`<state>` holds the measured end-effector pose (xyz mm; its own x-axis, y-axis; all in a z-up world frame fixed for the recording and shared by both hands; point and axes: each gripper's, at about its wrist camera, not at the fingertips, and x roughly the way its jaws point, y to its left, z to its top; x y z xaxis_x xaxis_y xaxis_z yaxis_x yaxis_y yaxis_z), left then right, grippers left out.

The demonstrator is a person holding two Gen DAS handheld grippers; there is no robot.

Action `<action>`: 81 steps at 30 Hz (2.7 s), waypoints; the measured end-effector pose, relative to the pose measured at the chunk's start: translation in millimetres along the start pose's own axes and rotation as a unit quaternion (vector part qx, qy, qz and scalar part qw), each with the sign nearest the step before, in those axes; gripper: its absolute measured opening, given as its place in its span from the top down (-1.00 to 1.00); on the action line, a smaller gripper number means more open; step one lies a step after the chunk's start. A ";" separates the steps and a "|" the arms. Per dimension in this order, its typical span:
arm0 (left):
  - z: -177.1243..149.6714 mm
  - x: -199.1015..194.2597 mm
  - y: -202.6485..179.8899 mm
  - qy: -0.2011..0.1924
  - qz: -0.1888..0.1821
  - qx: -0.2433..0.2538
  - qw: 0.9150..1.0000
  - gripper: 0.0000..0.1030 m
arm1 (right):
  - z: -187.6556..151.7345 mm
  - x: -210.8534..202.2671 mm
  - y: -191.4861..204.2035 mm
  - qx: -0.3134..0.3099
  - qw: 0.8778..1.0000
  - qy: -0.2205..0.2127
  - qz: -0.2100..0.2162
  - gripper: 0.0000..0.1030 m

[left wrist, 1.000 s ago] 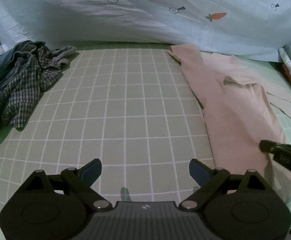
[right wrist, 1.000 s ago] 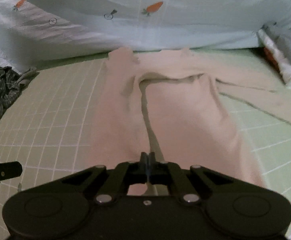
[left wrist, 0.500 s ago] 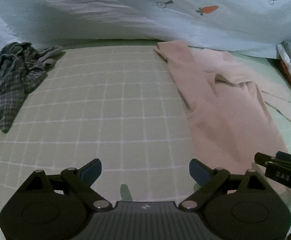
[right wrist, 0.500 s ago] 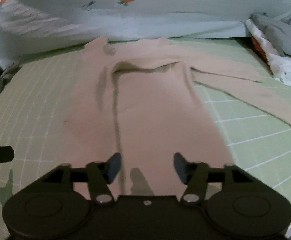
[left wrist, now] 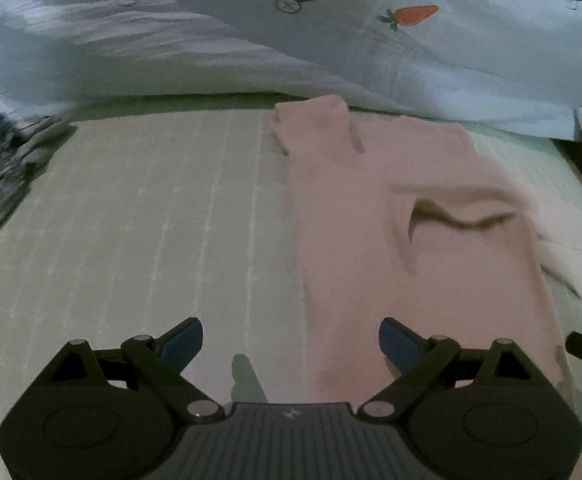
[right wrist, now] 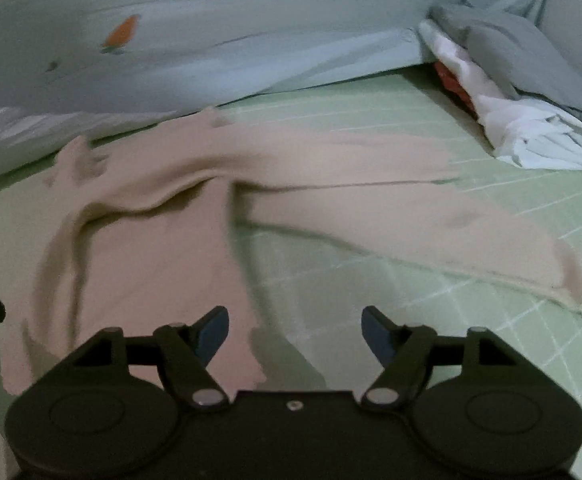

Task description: Fold clothes

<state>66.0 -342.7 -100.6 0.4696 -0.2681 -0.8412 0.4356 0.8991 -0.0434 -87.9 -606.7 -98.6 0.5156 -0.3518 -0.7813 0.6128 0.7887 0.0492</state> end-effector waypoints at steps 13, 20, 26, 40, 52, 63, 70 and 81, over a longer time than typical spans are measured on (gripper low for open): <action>27.9 61.6 -3.1 0.051 0.022 -0.006 0.998 -1.00 | 103.8 85.1 -86.2 0.083 0.994 -0.032 -0.065 -0.54; 29.8 62.5 -2.6 0.052 0.012 0.008 0.999 -1.00 | 125.8 119.5 -106.7 0.107 0.991 -0.031 -0.073 -0.58; 32.3 65.4 -2.4 0.051 0.012 0.006 0.999 -1.00 | 127.5 132.0 -110.3 0.108 0.992 -0.023 -0.062 -0.48; 34.7 9.0 10.2 -0.010 -0.002 -0.047 0.999 -1.00 | 120.9 3.0 -44.6 0.001 0.990 -0.126 0.060 0.92; -26.9 -58.2 51.1 -0.031 -0.007 -0.002 0.999 -1.00 | -18.7 -75.3 75.1 -0.105 0.978 -0.070 0.164 0.92; -75.0 -92.0 94.1 -0.024 -0.013 0.036 0.999 -1.00 | -85.9 -92.9 116.0 -0.085 0.989 -0.009 0.121 0.89; -78.6 -93.7 89.0 -0.031 -0.031 0.044 0.998 -1.00 | -95.8 -109.3 101.5 -0.052 0.992 -0.025 0.110 -0.02; -72.3 -84.4 -2.1 -0.029 -0.058 0.018 0.998 -1.00 | -57.5 -85.2 2.4 -0.041 0.995 -0.024 0.083 -0.51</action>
<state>-30.1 -296.9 -68.6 0.4575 -0.3910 -0.7986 0.5163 0.8480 -0.1194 -164.7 -545.8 -67.7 0.6356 -0.2350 -0.7354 0.4659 0.8763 0.1227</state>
